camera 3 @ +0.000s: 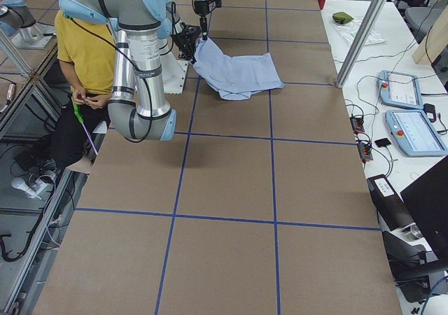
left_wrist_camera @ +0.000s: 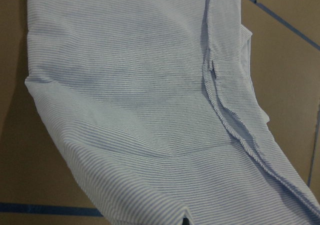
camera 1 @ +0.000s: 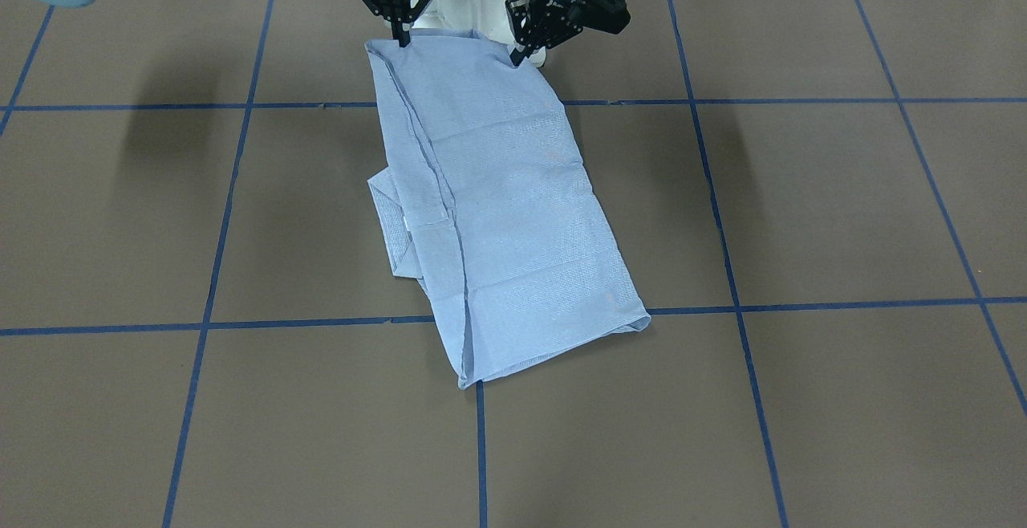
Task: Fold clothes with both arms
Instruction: 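Lift the near edge with both grippers and fold it away from the robot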
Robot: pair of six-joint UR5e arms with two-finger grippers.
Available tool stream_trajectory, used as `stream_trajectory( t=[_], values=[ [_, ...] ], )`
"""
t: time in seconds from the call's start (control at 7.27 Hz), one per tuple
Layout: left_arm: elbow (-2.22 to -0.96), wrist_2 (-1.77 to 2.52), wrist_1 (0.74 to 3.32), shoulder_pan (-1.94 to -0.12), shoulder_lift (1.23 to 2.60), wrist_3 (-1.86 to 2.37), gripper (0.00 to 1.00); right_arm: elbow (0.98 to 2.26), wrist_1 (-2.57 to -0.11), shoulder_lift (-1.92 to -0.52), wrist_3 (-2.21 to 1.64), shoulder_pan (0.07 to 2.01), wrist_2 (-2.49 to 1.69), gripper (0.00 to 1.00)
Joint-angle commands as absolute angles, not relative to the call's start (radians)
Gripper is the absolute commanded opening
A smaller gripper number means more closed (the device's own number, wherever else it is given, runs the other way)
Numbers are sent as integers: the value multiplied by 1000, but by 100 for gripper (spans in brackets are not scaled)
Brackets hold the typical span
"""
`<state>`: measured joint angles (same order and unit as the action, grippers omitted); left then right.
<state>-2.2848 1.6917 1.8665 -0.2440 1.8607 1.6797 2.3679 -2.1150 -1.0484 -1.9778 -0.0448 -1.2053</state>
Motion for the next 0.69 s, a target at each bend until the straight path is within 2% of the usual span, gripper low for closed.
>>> stream_trajectory(
  t=[0.0, 0.55],
  values=[
    [-2378, 1710, 1777, -250, 1858, 1666, 0, 2387, -2187, -999, -1988, -45, -1200, 0],
    [-2211, 1698, 1776, -386, 1912, 1581, 0, 2239, -2070, -956, -1840, 139, -1198, 0]
  ],
)
